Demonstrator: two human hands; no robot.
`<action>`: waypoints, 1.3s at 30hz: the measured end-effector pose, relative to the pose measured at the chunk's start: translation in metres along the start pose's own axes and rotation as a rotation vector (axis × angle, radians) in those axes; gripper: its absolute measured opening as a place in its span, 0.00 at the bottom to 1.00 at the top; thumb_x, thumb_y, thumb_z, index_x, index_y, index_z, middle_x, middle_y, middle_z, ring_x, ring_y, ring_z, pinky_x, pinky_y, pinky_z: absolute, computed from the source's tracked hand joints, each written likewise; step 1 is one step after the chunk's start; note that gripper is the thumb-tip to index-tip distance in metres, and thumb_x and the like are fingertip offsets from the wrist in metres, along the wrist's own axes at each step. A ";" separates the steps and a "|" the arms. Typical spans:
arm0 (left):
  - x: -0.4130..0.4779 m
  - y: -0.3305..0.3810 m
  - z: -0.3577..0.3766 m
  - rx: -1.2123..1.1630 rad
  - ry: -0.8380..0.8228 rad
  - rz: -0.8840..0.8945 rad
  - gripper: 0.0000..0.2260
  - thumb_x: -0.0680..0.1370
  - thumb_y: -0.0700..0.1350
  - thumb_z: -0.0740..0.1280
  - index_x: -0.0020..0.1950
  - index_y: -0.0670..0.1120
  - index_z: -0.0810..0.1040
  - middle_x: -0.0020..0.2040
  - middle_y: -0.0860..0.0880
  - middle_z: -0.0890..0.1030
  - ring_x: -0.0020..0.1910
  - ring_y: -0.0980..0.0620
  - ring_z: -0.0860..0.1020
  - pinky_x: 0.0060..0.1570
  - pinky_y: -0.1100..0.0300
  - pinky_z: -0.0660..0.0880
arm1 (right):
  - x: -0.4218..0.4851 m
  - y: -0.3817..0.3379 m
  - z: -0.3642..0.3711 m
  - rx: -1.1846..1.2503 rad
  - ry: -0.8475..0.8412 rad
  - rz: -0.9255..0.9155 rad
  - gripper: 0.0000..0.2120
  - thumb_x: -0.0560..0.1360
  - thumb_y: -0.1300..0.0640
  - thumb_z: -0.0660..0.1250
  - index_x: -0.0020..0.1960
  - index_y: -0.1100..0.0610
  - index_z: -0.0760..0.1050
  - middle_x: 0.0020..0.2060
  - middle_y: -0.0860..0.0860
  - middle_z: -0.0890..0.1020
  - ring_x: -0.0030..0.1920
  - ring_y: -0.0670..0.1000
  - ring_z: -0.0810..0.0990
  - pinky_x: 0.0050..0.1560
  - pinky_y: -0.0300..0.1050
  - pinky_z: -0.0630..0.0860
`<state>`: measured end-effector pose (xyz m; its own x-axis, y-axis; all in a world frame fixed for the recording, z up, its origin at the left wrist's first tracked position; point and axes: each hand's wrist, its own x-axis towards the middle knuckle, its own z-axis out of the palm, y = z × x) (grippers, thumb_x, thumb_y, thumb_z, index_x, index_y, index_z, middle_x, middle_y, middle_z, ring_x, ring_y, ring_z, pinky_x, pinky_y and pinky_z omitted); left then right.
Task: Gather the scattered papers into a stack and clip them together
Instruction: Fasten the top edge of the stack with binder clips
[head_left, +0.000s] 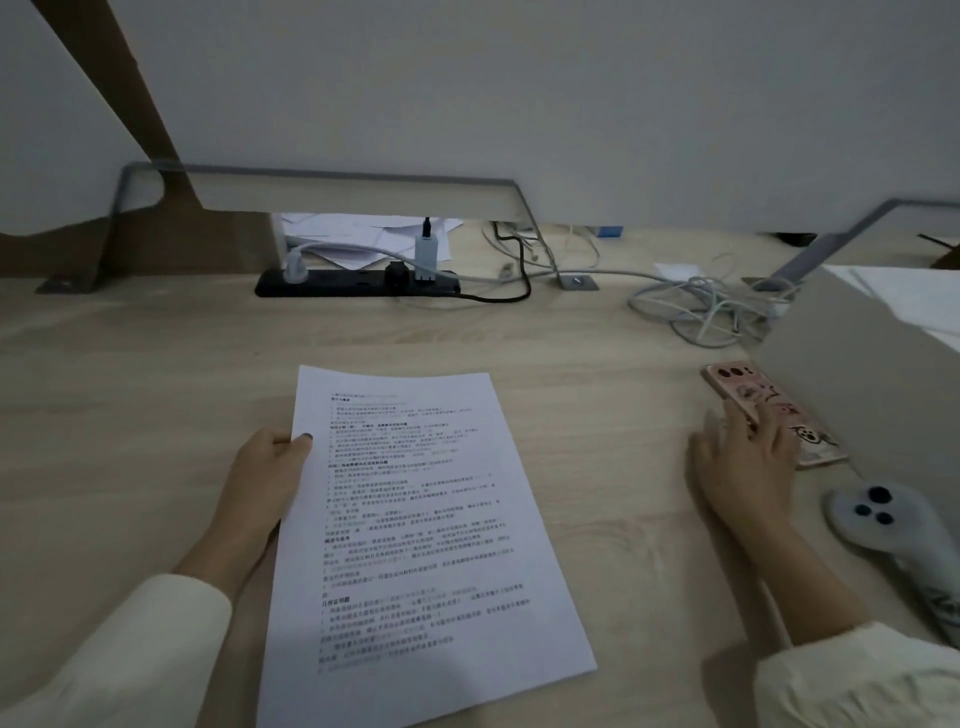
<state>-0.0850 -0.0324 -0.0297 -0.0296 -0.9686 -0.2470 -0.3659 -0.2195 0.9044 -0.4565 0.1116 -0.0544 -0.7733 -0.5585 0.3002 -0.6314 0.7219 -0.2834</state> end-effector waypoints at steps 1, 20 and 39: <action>0.000 0.000 0.000 0.002 -0.005 -0.001 0.12 0.78 0.47 0.60 0.55 0.40 0.74 0.50 0.41 0.81 0.48 0.39 0.80 0.53 0.39 0.76 | 0.003 0.004 0.003 -0.017 -0.014 0.007 0.24 0.76 0.54 0.60 0.70 0.63 0.64 0.71 0.67 0.61 0.71 0.66 0.57 0.72 0.59 0.52; -0.005 0.001 -0.011 -0.070 -0.013 -0.011 0.11 0.79 0.45 0.61 0.56 0.39 0.73 0.52 0.39 0.80 0.47 0.40 0.79 0.44 0.50 0.74 | -0.055 -0.118 0.036 0.220 -0.115 -0.692 0.21 0.76 0.57 0.52 0.59 0.67 0.75 0.57 0.60 0.80 0.57 0.58 0.76 0.60 0.46 0.73; 0.008 -0.012 -0.048 -0.048 0.015 -0.037 0.10 0.78 0.47 0.61 0.53 0.42 0.73 0.51 0.40 0.80 0.50 0.39 0.80 0.55 0.38 0.75 | -0.048 -0.204 -0.040 0.922 -0.483 -0.248 0.06 0.76 0.53 0.65 0.45 0.54 0.79 0.34 0.45 0.81 0.27 0.34 0.74 0.30 0.27 0.67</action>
<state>-0.0357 -0.0432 -0.0260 -0.0029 -0.9614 -0.2752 -0.3211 -0.2598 0.9107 -0.2885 0.0077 0.0251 -0.4310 -0.8958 0.1084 -0.4181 0.0918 -0.9037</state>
